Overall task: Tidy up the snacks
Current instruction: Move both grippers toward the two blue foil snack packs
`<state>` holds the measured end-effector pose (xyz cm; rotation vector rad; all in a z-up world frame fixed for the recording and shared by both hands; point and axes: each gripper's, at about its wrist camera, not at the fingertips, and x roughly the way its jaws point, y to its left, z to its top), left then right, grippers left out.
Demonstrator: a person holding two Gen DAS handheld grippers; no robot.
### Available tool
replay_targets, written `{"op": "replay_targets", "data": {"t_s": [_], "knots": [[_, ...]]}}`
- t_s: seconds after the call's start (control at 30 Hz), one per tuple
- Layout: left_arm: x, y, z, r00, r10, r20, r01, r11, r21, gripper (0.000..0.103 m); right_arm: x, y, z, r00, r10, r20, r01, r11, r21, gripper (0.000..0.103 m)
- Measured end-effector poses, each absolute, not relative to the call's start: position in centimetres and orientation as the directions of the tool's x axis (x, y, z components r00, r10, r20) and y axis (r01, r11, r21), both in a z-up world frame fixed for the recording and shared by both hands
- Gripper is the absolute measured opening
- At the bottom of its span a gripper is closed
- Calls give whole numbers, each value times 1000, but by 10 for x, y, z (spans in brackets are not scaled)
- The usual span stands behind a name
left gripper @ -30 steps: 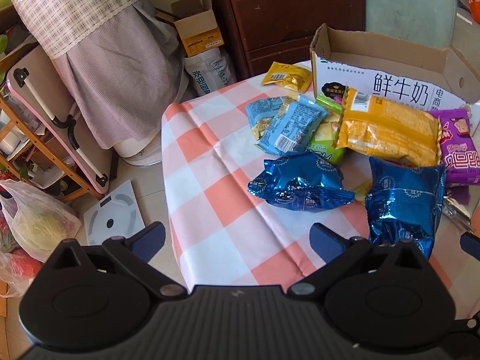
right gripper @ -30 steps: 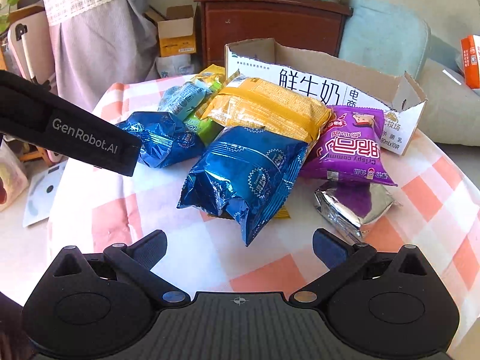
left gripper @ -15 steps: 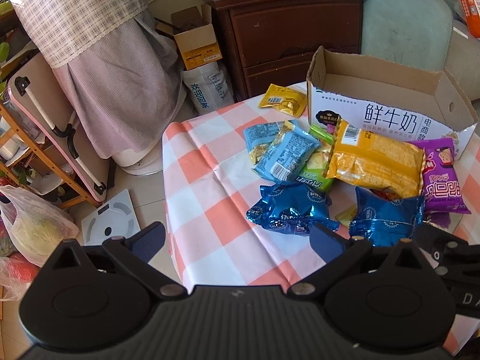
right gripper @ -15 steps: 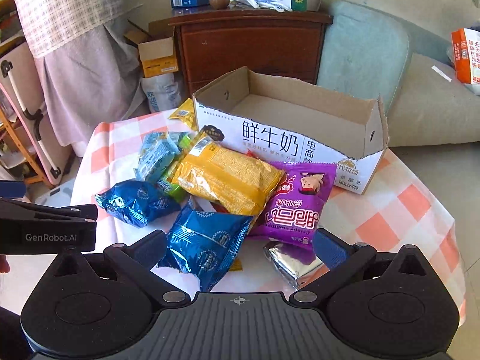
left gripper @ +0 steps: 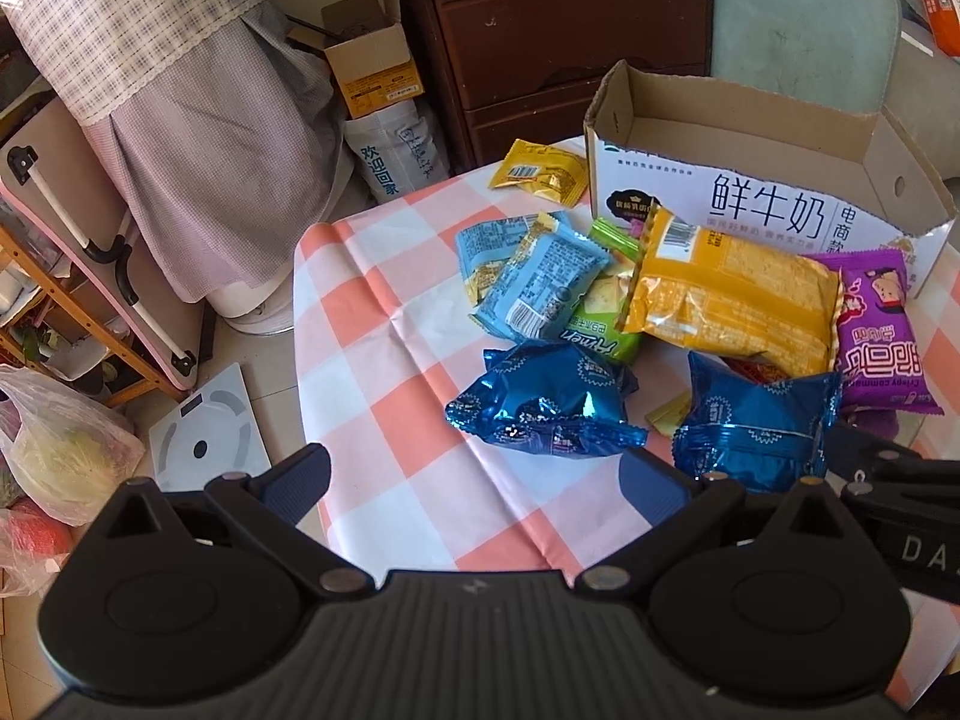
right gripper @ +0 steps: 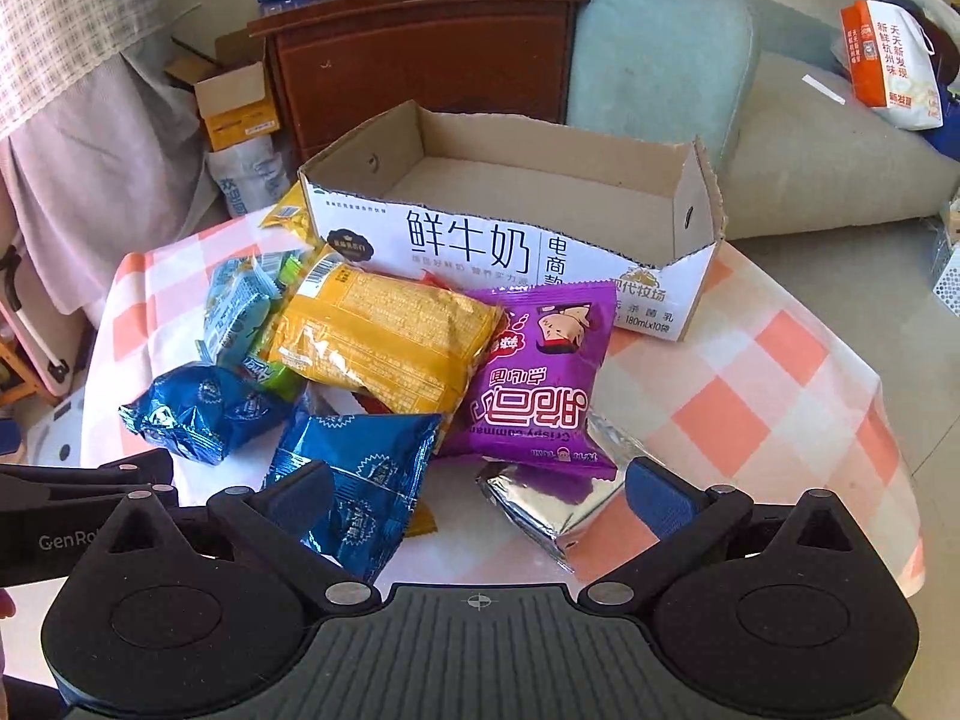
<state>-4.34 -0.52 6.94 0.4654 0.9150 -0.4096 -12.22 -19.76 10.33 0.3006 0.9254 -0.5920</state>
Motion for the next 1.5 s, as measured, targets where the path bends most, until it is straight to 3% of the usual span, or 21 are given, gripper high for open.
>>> {"op": "replay_targets", "data": {"t_s": [1.5], "knots": [[-51, -4, 72, 579, -132, -804, 517, 822, 238, 101, -121, -191, 102, 426, -423, -800, 592, 799, -108, 103]]}}
